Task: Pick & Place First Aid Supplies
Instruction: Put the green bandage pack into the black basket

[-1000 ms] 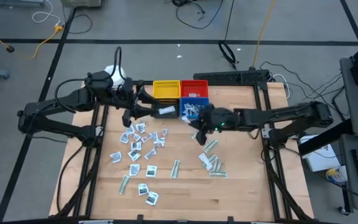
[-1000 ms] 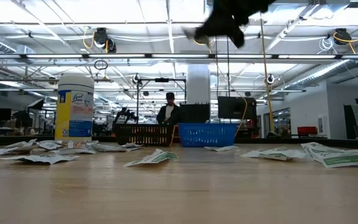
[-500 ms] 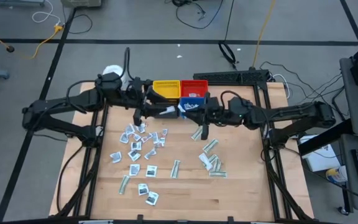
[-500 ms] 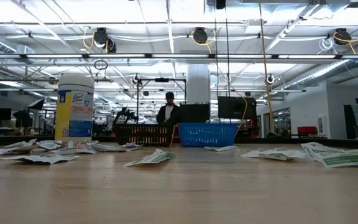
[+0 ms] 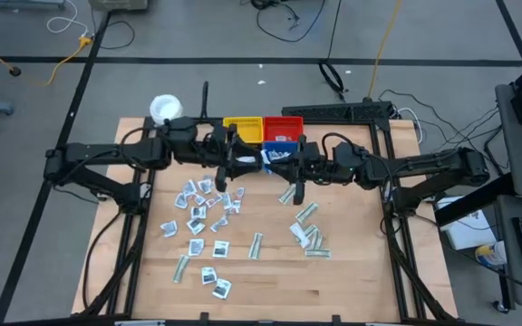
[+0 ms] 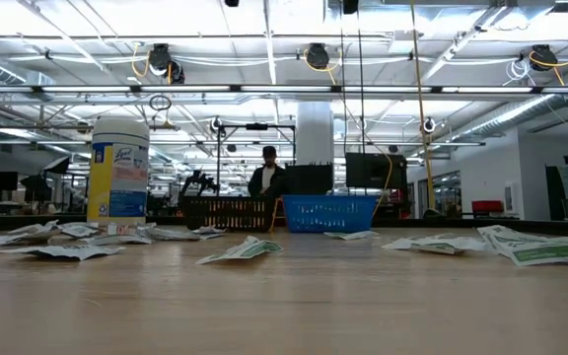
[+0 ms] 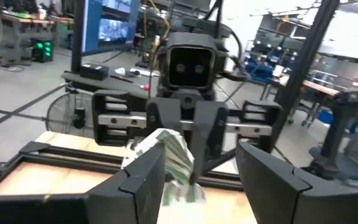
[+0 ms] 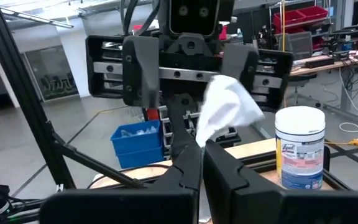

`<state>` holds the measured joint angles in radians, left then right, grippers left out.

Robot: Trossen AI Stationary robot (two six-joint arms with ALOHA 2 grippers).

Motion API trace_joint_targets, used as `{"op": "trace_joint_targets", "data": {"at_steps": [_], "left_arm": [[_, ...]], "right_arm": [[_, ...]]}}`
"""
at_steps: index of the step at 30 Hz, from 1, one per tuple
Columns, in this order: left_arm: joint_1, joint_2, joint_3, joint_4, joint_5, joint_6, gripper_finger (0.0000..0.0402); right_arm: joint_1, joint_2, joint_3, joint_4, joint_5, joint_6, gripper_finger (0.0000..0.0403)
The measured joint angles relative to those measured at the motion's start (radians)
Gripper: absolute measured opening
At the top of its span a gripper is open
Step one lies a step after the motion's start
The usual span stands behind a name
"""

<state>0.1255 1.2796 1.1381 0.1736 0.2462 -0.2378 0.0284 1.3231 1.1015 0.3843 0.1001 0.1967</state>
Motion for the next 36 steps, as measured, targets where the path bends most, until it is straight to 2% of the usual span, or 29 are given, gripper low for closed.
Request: {"op": "trace_joint_targets", "data": {"at_steps": [5, 11, 20, 24, 30, 33, 36], "left_arm": [[-0.018, 0.013, 0.0, 0.03, -0.047, 0.007, 0.02], [-0.036, 0.013, 0.0, 0.032, -0.174, 0.008, 0.02], [-0.045, 0.02, 0.0, 0.001, -0.148, 0.007, 0.0194], [-0.052, 0.019, 0.0, 0.004, -0.142, 0.007, 0.0145], [-0.056, 0.019, 0.0, 0.008, -0.139, 0.006, 0.0022], [-0.056, 0.019, 0.0, 0.01, -0.138, -0.003, 0.001], [-0.056, 0.019, 0.0, 0.012, -0.138, -0.003, 0.0005]], "right_arm": [[0.006, 0.0, 0.0, -0.001, 0.0, 0.0, 0.0], [0.006, 0.0, 0.0, -0.003, 0.0, 0.004, 0.0], [0.006, 0.0, 0.0, -0.001, 0.001, 0.004, 0.0], [0.007, 0.0, 0.0, -0.001, -0.001, 0.004, 0.0], [0.014, 0.0, 0.0, 0.0, 0.0, 0.004, 0.0], [0.014, 0.0, 0.0, 0.0, 0.0, 0.004, 0.0006], [0.013, 0.0, 0.001, -0.004, 0.003, 0.0, 0.003]]}}
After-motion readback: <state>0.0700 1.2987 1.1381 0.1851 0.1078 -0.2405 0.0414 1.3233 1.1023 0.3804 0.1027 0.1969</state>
